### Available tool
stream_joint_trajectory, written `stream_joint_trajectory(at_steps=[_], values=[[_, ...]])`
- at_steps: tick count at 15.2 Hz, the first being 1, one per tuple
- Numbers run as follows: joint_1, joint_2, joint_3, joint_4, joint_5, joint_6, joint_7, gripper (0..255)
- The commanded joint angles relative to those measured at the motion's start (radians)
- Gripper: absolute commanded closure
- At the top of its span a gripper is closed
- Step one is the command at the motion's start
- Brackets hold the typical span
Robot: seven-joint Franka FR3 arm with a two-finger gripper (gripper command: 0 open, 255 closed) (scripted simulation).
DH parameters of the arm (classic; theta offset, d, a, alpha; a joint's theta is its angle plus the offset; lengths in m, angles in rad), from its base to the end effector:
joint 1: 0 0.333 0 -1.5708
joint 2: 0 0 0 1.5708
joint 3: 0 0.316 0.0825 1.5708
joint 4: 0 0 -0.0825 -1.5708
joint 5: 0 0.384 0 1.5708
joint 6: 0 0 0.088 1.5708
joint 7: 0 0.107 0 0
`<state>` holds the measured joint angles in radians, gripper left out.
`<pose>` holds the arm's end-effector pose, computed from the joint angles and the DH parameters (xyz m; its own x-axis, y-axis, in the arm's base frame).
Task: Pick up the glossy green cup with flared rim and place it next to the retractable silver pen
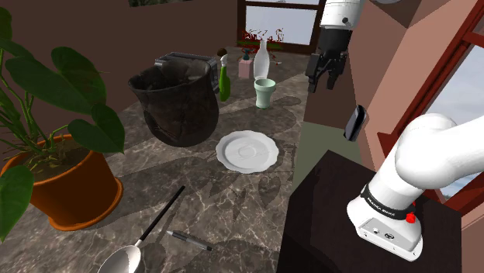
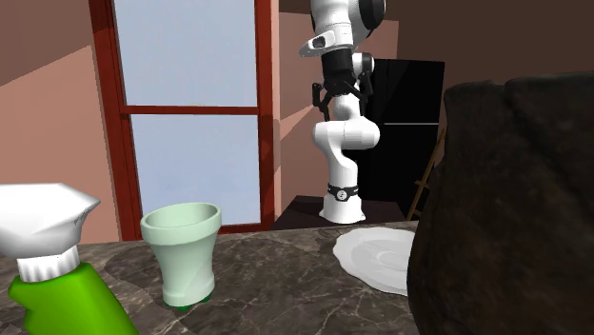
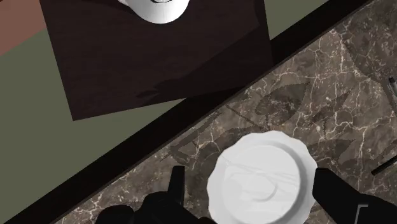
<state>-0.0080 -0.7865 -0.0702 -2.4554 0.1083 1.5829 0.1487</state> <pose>0.3032 -0.0166 0.5455 0.9737 -0.1997 -0.1094 -0.2142 -0.9664 -0.1421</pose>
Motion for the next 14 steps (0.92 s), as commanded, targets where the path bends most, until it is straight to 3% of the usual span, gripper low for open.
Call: stream_joint_trajectory(at_steps=[1, 14], values=[[0.000, 0.000, 0.000, 0.000, 0.000, 0.000, 0.000, 0], [-0.025, 0.489, -0.152, 0.269, -0.048, 0.181, -0.205, 0]])
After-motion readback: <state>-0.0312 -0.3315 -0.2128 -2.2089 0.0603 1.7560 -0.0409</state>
